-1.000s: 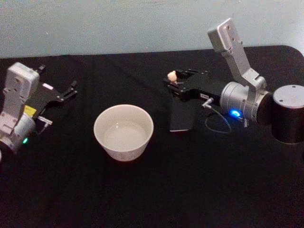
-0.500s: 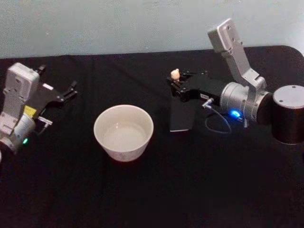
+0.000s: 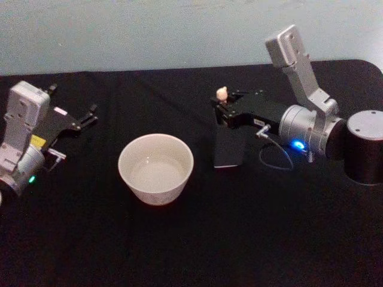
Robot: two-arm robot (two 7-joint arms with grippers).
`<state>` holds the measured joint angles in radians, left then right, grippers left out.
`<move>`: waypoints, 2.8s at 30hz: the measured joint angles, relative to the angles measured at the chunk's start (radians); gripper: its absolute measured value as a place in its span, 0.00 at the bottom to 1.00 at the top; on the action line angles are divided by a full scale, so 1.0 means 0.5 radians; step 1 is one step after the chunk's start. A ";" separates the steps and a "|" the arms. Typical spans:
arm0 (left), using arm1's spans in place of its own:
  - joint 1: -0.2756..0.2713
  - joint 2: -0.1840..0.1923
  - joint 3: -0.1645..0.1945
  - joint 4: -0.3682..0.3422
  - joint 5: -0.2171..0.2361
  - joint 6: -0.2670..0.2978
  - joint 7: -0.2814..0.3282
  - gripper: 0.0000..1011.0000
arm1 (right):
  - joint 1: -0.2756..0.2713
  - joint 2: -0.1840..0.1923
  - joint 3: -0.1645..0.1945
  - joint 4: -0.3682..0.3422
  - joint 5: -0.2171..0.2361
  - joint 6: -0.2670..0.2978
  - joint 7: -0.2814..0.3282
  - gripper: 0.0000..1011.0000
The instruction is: Pick up the stirring spoon with one hand, stir inside the cup, then place it back in its original position.
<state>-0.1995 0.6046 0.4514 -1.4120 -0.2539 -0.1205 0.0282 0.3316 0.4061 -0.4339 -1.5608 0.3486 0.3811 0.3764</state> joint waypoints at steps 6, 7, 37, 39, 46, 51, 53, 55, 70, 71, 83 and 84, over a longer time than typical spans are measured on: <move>0.000 0.000 0.000 0.000 0.000 0.000 0.000 0.99 | -0.050 0.018 0.046 -0.077 0.040 -0.057 -0.007 0.22; 0.000 0.000 0.000 0.000 0.000 0.000 0.000 0.99 | -0.062 0.023 0.058 -0.098 0.050 -0.070 -0.010 0.22; 0.000 0.000 0.000 0.000 0.000 0.000 0.000 0.99 | -0.152 0.096 0.200 -0.424 0.216 -0.274 -0.072 0.22; 0.000 0.000 0.000 0.000 0.000 0.000 0.000 0.99 | -0.147 0.100 0.200 -0.435 0.220 -0.282 -0.075 0.22; 0.000 0.000 0.000 0.000 0.000 0.000 0.000 0.99 | -0.107 0.093 0.181 -0.438 0.217 -0.307 -0.083 0.22; 0.000 0.000 0.000 0.000 0.000 0.000 0.000 0.99 | -0.063 0.062 0.130 -0.374 0.188 -0.363 -0.065 0.22; 0.000 0.000 0.000 0.000 0.000 0.000 0.000 0.99 | -0.055 0.054 0.115 -0.357 0.182 -0.386 -0.050 0.22; 0.000 0.000 0.000 0.000 0.000 0.000 0.000 0.99 | -0.048 0.040 0.092 -0.328 0.178 -0.435 -0.018 0.22; 0.000 0.000 0.000 0.000 0.000 0.000 0.000 0.99 | -0.056 -0.016 -0.072 -0.191 0.201 -0.732 0.214 0.22; 0.000 0.000 0.000 0.000 0.000 0.000 0.000 0.99 | -0.058 -0.019 -0.081 -0.182 0.200 -0.745 0.223 0.22; 0.000 0.000 0.000 0.000 0.000 0.000 0.000 0.99 | -0.089 -0.062 -0.188 -0.054 0.197 -0.958 0.365 0.22; 0.000 0.000 0.000 0.000 0.000 0.000 0.000 0.99 | -0.093 -0.066 -0.199 -0.038 0.197 -0.982 0.380 0.22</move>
<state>-0.1995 0.6047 0.4514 -1.4120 -0.2539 -0.1205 0.0283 0.2851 0.3730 -0.5332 -1.5799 0.4470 -0.1096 0.5663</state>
